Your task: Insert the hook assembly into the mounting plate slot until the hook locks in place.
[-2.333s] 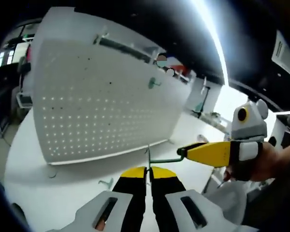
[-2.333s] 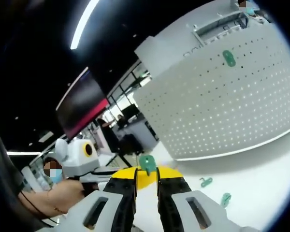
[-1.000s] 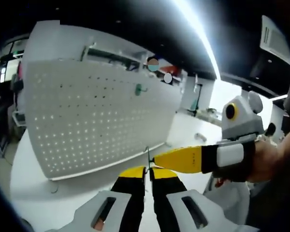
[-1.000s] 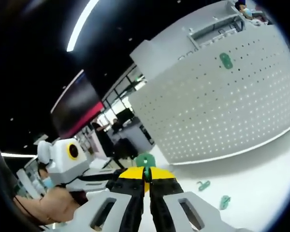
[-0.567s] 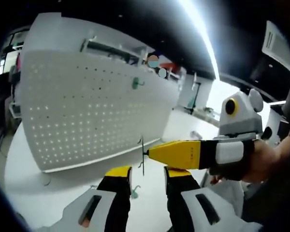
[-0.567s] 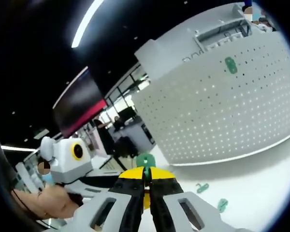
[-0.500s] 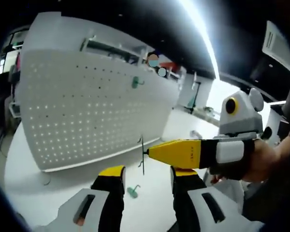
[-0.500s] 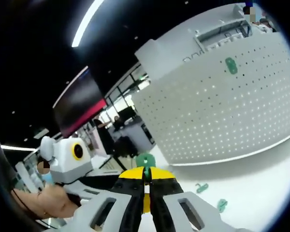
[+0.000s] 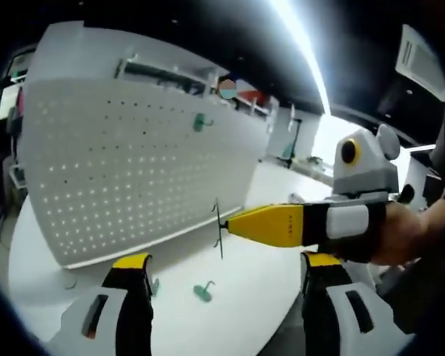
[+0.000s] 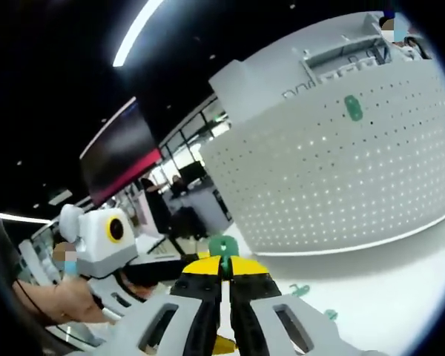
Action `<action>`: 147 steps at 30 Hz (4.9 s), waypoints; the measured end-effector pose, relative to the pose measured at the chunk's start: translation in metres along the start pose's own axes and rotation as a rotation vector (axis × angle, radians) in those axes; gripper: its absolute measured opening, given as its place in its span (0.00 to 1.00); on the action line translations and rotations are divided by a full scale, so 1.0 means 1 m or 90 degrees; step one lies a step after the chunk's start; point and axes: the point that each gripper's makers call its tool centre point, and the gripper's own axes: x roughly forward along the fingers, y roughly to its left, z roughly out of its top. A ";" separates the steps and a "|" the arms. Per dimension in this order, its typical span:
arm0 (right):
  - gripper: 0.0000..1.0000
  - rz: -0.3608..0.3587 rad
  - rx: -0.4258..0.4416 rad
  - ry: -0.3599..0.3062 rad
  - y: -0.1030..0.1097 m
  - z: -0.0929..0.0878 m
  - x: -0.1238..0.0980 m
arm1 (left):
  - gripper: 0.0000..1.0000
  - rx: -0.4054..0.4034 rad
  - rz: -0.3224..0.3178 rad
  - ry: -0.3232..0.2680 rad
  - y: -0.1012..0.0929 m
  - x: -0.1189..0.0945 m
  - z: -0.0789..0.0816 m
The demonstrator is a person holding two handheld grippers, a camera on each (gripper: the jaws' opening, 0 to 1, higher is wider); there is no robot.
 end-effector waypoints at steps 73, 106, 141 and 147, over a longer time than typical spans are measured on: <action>0.00 -0.299 -0.172 -0.177 -0.203 0.154 -0.008 | 1.00 -0.095 0.014 -0.003 0.018 -0.010 -0.003; 0.00 -0.334 -0.237 -0.246 -0.228 0.209 0.006 | 0.98 -0.116 0.037 0.000 0.034 -0.008 -0.003; 0.00 -0.367 -0.248 -0.242 -0.246 0.198 0.010 | 0.96 -0.123 0.047 0.005 0.042 -0.009 -0.009; 0.01 -0.386 -0.246 -0.209 -0.245 0.197 0.011 | 0.96 -0.122 0.044 -0.002 0.039 -0.011 -0.007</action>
